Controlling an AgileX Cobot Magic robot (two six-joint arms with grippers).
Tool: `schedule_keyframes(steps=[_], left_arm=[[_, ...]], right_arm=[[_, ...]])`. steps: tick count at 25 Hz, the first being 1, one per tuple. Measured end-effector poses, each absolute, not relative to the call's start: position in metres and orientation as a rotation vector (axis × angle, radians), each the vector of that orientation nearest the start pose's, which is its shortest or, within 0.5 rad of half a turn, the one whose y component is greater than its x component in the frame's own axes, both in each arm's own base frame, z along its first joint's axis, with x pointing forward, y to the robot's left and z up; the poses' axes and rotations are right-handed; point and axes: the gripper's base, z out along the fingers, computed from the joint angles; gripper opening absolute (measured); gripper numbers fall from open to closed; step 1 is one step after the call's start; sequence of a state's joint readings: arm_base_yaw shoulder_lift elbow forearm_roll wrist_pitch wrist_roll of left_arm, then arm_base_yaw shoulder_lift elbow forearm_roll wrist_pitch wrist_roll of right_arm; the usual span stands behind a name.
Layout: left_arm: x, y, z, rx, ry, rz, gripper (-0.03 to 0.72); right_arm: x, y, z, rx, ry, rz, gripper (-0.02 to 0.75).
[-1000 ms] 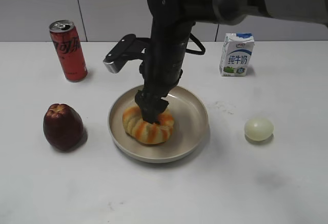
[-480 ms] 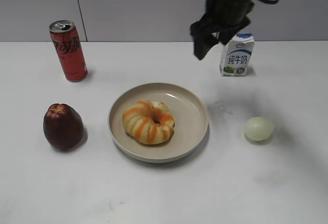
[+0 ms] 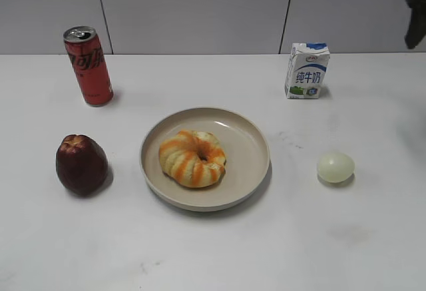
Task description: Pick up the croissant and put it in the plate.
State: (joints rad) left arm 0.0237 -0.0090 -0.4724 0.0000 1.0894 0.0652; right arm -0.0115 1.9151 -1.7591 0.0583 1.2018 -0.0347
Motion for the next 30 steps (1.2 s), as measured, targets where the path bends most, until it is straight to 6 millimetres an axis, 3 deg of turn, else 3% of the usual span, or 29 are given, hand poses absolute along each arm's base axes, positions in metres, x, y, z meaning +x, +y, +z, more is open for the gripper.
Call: schedule_keyframes(steps=[3, 8, 14, 18, 24, 30], left_arm=[[-0.004, 0.0, 0.267, 0.043, 2.092, 0.054, 0.584], [-0.004, 0.0, 0.267, 0.043, 2.092, 0.054, 0.584], [-0.004, 0.0, 0.267, 0.043, 2.092, 0.054, 0.584], [-0.004, 0.0, 0.267, 0.043, 2.092, 0.054, 0.584], [-0.004, 0.0, 0.267, 0.043, 2.092, 0.054, 0.584], [-0.004, 0.0, 0.267, 0.043, 2.092, 0.054, 0.584]], right_arm=[[0.377, -0.007, 0.303, 0.003, 2.855, 0.066, 0.577], [0.298, -0.003, 0.31, -0.002, 2.892, 0.097, 0.575], [0.202, 0.0, 0.301, -0.018, 2.882, 0.095, 0.573], [0.151, 0.002, 0.289, -0.022, 2.783, 0.084, 0.573], [0.091, 0.003, 0.261, -0.066, 2.62, 0.057, 0.573], [0.051, 0.005, 0.273, -0.079, 2.37, 0.033, 0.573]])
